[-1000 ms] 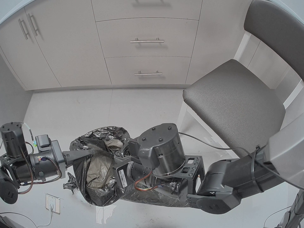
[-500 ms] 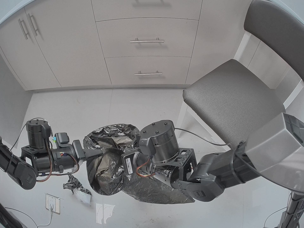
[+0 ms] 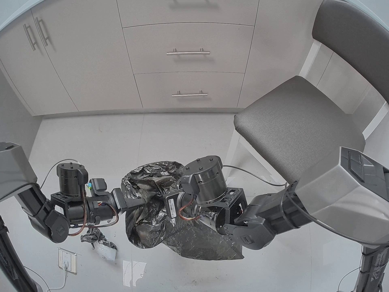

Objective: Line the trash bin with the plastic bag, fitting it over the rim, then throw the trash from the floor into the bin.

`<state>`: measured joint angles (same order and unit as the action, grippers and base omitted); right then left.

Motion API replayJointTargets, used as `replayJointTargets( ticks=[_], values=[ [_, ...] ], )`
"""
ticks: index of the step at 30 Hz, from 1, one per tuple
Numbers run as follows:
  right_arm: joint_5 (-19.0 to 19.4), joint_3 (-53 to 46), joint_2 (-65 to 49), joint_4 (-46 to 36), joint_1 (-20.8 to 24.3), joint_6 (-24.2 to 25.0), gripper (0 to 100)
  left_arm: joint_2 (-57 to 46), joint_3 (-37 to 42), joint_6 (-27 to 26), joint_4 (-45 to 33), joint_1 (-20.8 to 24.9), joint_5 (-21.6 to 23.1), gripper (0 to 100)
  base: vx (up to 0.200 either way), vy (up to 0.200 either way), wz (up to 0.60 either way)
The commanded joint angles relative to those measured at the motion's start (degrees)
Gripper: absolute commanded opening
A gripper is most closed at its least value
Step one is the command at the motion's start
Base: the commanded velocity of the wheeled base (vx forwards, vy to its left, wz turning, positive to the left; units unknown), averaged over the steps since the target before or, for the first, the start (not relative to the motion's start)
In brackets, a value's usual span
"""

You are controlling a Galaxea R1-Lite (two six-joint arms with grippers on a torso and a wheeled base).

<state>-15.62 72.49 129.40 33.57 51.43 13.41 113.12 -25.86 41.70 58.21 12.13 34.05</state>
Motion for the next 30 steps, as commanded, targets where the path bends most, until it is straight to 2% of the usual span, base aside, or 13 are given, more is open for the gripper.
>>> replayJointTargets(
  ticks=[1,6,15,19,21,30],
  values=[
    [-0.1,0.2,1.4,0.0,-0.8,0.0,0,6.0,-0.4,-0.2,2.1,1.3,-2.1,0,0.0,0.0,0.0],
    [-2.5,1.7,3.0,0.4,-1.0,-0.1,0,8.6,-2.9,-0.2,2.4,1.3,-2.6,0,0.0,0.0,0.0],
    [-3.7,4.1,4.9,0.4,-3.0,-0.7,0,10.4,-6.1,-0.3,2.5,0.5,-2.6,0,0.0,0.0,0.0],
    [-3.8,4.1,5.0,0.4,-3.1,-0.6,0,10.6,-6.2,-0.3,2.5,0.4,-2.6,0,0.0,0.0,0.0],
    [-5.7,4.2,5.3,2.3,-3.5,-0.8,0,11.8,-6.2,-0.3,2.4,-0.2,-2.7,0,0.0,0.0,0.0],
    [-8.5,3.7,6.8,4.0,-4.2,-1.6,0,12.4,-5.3,-0.4,1.1,0.6,-2.8,0,0.0,0.0,0.0]
  ],
)
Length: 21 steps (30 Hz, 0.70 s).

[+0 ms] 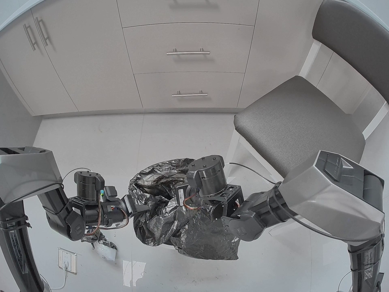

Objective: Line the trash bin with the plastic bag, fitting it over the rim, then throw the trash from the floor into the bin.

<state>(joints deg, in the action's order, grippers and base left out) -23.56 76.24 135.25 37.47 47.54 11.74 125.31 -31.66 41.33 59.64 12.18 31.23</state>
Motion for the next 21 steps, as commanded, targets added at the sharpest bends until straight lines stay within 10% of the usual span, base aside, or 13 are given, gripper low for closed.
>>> replayJointTargets(
  ticks=[1,21],
  values=[
    [-0.5,0.0,1.0,0.1,-0.3,0.0,0,0.2,0.5,0.0,-0.3,0.6,0.0,0,0.0,0.0,0.0],
    [-4.7,-1.1,1.2,0.2,-0.4,0.3,0,-0.7,7.1,-5.6,0.2,2.9,-8.1,0,0.0,0.0,0.0]
  ],
)
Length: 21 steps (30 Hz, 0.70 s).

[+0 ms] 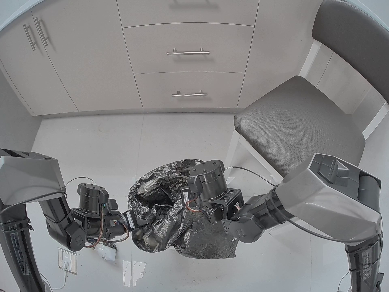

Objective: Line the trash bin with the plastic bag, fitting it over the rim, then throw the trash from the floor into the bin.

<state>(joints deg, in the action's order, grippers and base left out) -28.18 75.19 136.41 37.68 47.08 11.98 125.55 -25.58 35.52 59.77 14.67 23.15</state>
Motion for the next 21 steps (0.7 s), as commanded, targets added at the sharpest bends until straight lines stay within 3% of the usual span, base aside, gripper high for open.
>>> replayJointTargets(
  ticks=[1,9,21],
  values=[
    [-0.1,0.0,0.1,0.0,0.0,0.1,0,-1.0,1.1,0.1,0.1,0.5,0.0,0,0.0,0.0,0.0],
    [-0.2,-0.1,0.2,0.0,0.0,0.0,0,-0.7,1.7,0.2,0.2,1.9,-3.2,0,0.0,0.0,0.0],
    [-0.5,0.0,0.3,0.0,0.0,0.0,0,-0.5,1.4,0.0,0.2,1.8,-3.2,0,0.0,0.0,0.0]
  ],
)
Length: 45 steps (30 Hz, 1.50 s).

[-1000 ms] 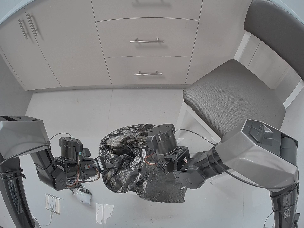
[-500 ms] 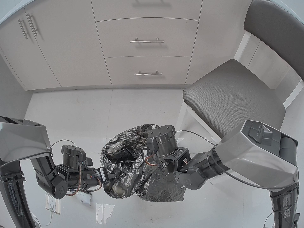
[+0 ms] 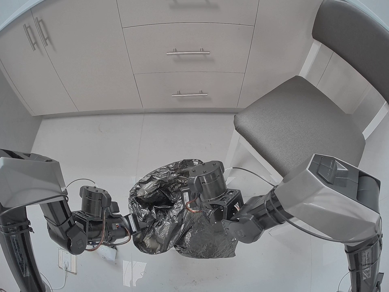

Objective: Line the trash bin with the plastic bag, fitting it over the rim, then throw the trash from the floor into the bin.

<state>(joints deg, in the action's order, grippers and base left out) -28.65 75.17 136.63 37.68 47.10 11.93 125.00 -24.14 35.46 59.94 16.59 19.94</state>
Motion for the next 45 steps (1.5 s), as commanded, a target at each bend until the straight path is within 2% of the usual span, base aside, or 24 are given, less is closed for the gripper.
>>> replayJointTargets(
  ticks=[1,8,10,15,17,20,22,24,26,31,45],
  values=[
    [0.0,0.0,-0.1,0.0,0.0,0.0,0,0.1,0.0,0.0,0.0,-0.2,0.0,100,0.0,0.0,0.0],
    [0.0,0.0,0.0,0.0,0.3,0.0,0,0.0,0.3,-0.4,0.2,-0.3,-0.1,100,0.0,0.0,0.0],
    [0.0,0.0,-0.1,0.0,0.4,0.0,0,-0.9,0.7,-0.2,1.7,-2.0,-0.3,100,0.0,0.0,0.0],
    [-0.1,-0.1,-0.4,0.0,0.4,0.0,0,-6.9,3.3,-0.5,3.8,-3.9,-1.8,100,0.0,0.0,0.0],
    [-0.6,-0.2,-0.5,0.0,0.3,0.1,0,-9.8,3.3,-2.5,3.6,-4.9,-2.8,100,0.0,0.0,0.0],
    [-1.2,-0.5,-0.5,0.0,0.4,0.1,0,-10.5,2.8,-8.5,3.8,-6.6,-7.1,100,0.0,0.0,0.0],
    [-1.2,-0.7,-0.5,0.1,0.3,0.0,0,-8.9,1.7,-12.3,4.0,-6.6,-12.6,100,0.0,0.0,0.0],
    [-1.1,-0.7,-0.3,0.9,0.3,-0.2,0,-6.0,-0.6,-14.5,4.2,-6.3,-17.2,100,0.0,0.0,0.0],
    [-1.1,-0.8,-0.2,1.5,0.4,-0.2,0,-3.2,-3.1,-15.8,4.7,-6.2,-19.7,100,0.0,0.0,0.0],
    [-1.1,-2.3,-0.7,2.2,0.6,-0.3,0,3.0,-8.4,-16.3,4.9,-4.9,-19.9,100,0.0,0.0,0.0],
    [-1.1,-2.5,-0.5,3.7,1.1,-0.9,0,6.4,-12.5,-16.0,4.3,-4.3,-19.9,100,0.0,0.0,0.0]
  ],
)
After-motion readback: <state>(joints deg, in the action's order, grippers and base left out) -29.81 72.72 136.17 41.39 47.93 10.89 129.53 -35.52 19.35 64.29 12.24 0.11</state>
